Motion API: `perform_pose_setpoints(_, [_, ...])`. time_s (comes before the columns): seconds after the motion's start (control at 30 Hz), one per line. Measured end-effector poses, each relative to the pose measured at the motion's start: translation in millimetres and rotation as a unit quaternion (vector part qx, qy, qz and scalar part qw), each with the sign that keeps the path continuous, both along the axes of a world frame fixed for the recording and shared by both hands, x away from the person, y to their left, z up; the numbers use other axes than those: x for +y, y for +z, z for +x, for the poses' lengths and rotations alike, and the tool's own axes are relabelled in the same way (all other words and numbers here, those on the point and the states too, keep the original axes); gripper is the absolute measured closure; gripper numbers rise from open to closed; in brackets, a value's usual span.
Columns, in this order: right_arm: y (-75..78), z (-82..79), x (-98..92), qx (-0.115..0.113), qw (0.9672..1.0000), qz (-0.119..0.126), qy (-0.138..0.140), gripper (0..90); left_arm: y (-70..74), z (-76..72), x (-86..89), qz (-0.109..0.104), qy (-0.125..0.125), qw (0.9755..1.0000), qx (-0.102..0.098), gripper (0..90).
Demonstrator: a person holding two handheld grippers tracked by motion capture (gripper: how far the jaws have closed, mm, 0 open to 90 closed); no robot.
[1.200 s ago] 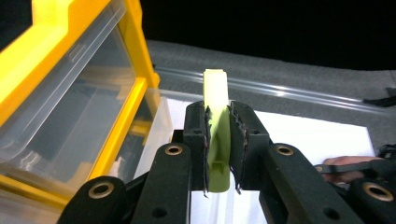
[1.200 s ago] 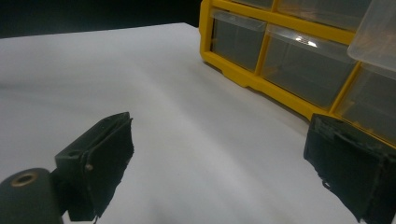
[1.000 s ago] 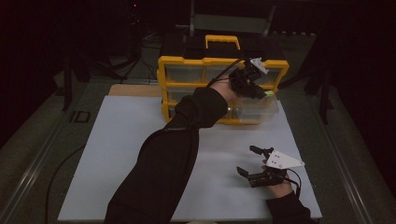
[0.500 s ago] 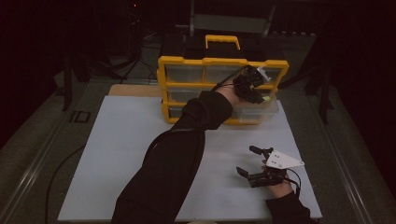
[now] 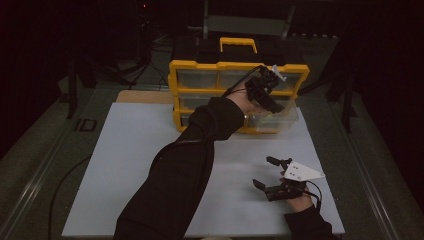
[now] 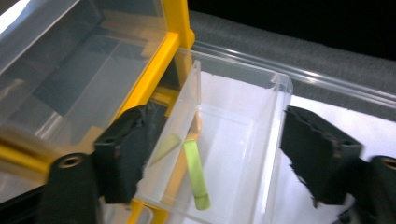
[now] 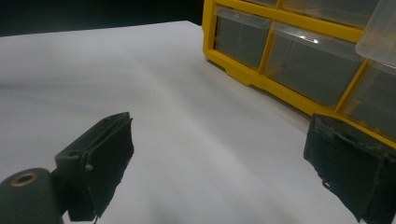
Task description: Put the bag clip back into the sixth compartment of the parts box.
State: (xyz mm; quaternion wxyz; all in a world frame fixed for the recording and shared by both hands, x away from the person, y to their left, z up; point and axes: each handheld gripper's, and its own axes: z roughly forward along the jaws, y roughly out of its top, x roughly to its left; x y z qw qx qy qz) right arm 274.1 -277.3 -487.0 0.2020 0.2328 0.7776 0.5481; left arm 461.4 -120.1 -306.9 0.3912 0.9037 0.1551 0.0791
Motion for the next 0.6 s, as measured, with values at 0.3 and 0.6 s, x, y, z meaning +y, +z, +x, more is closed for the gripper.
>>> perform_pose_setpoints(0.3, [-0.3,-0.1,1.3,0.002,1.0,-0.003,0.001,8.1,-0.2,-9.2,24.5,-0.034,-0.015,0.9991,0.022,2.4])
perform_pose_setpoints(0.6, [-0.3,-0.1,2.7,0.0,1.0,-0.005,0.001,8.1,0.3,-20.5,47.5,-0.051,-0.016,0.9983,0.022,1.1])
